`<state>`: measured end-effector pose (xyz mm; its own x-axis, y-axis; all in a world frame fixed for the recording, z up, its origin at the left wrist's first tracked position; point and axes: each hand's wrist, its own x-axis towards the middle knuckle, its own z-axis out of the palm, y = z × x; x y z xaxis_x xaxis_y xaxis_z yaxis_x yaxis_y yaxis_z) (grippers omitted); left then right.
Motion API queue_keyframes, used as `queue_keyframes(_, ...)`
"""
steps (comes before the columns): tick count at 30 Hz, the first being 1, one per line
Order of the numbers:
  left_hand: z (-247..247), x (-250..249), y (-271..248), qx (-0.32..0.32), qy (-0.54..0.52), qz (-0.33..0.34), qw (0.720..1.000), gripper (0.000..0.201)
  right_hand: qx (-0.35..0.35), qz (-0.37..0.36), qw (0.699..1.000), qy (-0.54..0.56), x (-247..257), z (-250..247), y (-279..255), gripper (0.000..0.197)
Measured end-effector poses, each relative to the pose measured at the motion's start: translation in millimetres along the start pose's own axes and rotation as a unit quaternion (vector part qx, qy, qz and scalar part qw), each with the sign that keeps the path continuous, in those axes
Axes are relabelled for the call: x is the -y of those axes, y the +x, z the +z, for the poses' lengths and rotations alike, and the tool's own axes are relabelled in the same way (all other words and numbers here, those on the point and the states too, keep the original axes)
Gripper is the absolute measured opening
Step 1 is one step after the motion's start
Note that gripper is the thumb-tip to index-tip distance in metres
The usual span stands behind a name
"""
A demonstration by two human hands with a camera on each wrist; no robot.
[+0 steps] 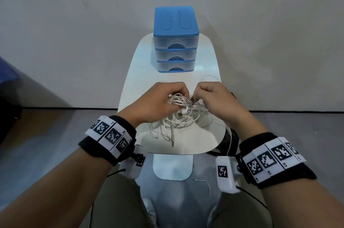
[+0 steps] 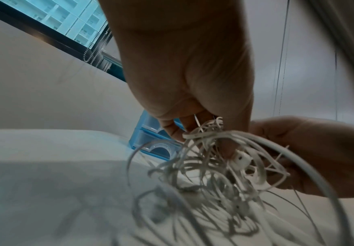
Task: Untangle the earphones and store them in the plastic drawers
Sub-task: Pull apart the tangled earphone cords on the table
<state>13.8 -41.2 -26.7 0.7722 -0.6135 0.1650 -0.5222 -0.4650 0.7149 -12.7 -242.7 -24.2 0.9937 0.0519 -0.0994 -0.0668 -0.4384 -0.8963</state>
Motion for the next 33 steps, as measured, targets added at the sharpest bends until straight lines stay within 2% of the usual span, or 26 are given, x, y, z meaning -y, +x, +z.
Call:
queue_keyframes(9, -2, 3, -1, 0.030, -0.012, -0.016, 0.999, 0.040, -0.026, 0.070, 0.997, 0.031, 10, 7, -2, 0.015)
queue_keyframes(14, -6, -2, -5, 0.059, -0.042, -0.035, 0.997, 0.035, -0.088, 0.047, 0.995, -0.019, 7, 6, -2, 0.023)
queue_keyframes(17, -7, -6, -6, 0.091, -0.093, -0.061, 0.990, 0.028, -0.067, 0.051, 0.996, 0.030, 9, 8, -3, 0.021)
queue_keyframes(22, 5, -9, -7, 0.025, -0.079, -0.071, 0.994, 0.013, -0.040, 0.101, 0.986, 0.125, 12, 9, -1, 0.017)
queue_keyframes(25, 8, -6, -9, 0.020, -0.040, -0.058, 0.997, 0.030, -0.057, 0.134, 0.977, 0.158, 12, 6, 1, 0.015)
queue_keyframes(28, 7, -4, -10, -0.023, -0.012, -0.044, 0.999, 0.023, -0.065, 0.162, 0.965, 0.194, 9, 4, 1, 0.016)
queue_keyframes(33, 8, -8, -10, -0.035, 0.012, -0.005, 0.999, 0.018, -0.067, 0.168, 0.972, 0.149, 1, 6, -1, 0.016)
